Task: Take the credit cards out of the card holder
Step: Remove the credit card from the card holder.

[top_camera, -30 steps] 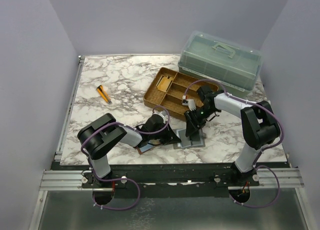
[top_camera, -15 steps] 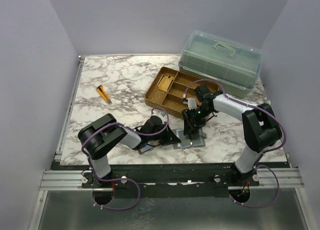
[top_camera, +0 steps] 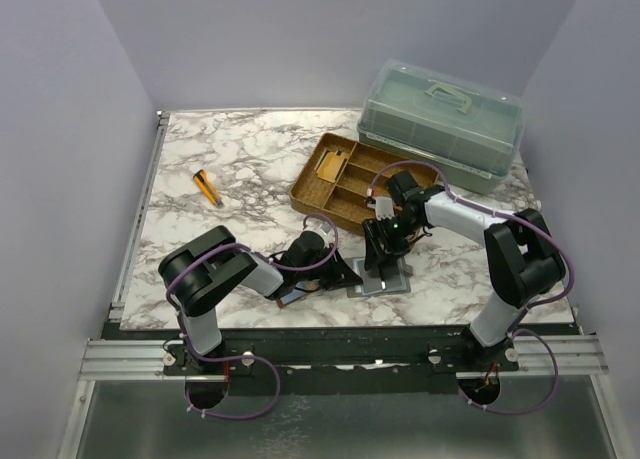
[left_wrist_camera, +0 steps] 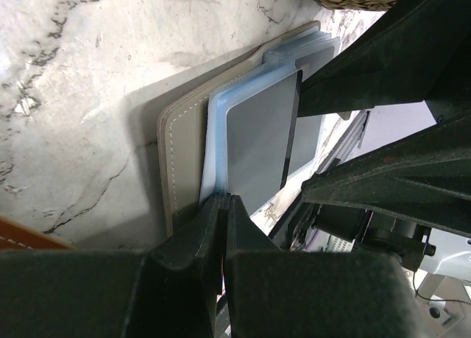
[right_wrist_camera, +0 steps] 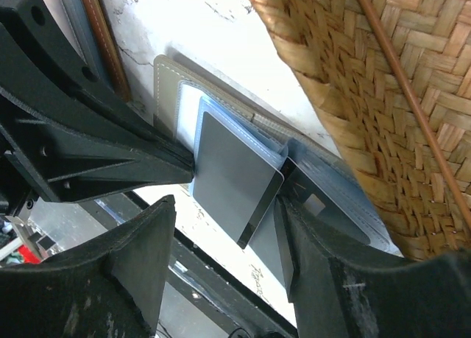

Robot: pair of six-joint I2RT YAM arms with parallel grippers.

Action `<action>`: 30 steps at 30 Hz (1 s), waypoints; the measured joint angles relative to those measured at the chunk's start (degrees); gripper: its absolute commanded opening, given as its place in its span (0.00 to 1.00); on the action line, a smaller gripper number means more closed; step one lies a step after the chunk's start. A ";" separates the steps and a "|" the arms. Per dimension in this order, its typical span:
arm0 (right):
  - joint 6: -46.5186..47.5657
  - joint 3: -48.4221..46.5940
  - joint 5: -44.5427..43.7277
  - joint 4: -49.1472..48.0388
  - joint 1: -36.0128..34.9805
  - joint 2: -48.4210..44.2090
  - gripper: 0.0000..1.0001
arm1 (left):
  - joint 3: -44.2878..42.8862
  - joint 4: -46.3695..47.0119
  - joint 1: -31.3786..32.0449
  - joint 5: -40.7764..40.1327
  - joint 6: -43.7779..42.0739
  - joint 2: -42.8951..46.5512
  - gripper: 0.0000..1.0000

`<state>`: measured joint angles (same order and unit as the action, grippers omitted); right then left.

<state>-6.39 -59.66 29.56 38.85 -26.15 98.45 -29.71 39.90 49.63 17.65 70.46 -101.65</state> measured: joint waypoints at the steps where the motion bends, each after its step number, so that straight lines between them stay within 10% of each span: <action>1: -0.17 0.17 0.00 -0.11 -0.11 0.00 0.62 | 0.02 0.11 0.00 0.02 0.07 -0.07 0.05; 12: -1.31 1.40 0.39 -1.66 -0.33 -0.59 0.61 | 0.00 1.46 -0.07 0.57 0.48 -0.90 0.04; 23: -2.97 4.02 -1.40 -4.90 0.63 -0.90 0.02 | 0.74 2.91 -0.17 0.96 1.07 -1.09 0.05; 30: -3.04 5.60 0.70 -6.34 2.21 -2.69 0.00 | 2.03 3.74 -0.17 0.70 1.11 -0.26 0.20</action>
<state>-9.43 -54.06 30.26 32.51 -23.94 95.77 -27.68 43.64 49.45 18.35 71.57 -101.91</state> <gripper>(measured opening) 0.008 0.109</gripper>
